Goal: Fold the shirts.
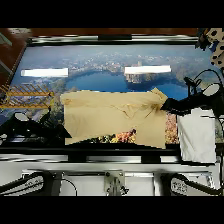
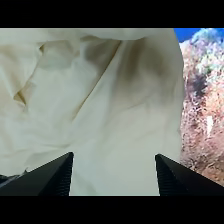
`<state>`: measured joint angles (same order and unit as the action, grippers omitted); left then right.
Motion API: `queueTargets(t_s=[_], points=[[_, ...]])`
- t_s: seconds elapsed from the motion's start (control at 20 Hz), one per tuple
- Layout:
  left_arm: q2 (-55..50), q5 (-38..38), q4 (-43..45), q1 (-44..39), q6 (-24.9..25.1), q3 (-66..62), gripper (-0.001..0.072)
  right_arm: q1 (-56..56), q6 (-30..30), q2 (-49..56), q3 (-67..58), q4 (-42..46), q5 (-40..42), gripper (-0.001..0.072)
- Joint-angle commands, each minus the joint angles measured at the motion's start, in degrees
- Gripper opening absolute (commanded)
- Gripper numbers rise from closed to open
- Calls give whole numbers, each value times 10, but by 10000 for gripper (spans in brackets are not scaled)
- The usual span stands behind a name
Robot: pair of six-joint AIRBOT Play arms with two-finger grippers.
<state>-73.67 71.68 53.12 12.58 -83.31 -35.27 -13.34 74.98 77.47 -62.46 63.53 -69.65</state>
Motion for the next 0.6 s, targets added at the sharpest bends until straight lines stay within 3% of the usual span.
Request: queueTargets(t_s=[0.0,0.05,0.15,0.2,0.25,0.55], points=[[-20,-20,-23,-9,1,1,603,4,26,2,0,0,22,674],[-25,-20,-26,-14,2,1,581,4,37,3,0,-1,27,678],[-27,-22,-30,-25,6,0,244,4,42,9,0,1,29,678],[-27,-21,-35,-30,22,0,113,4,43,15,0,1,30,678],[-27,-19,-43,-31,33,0,58,4,43,23,0,2,32,678],[-16,23,-43,-30,77,-1,36,4,31,74,0,23,127,677]])
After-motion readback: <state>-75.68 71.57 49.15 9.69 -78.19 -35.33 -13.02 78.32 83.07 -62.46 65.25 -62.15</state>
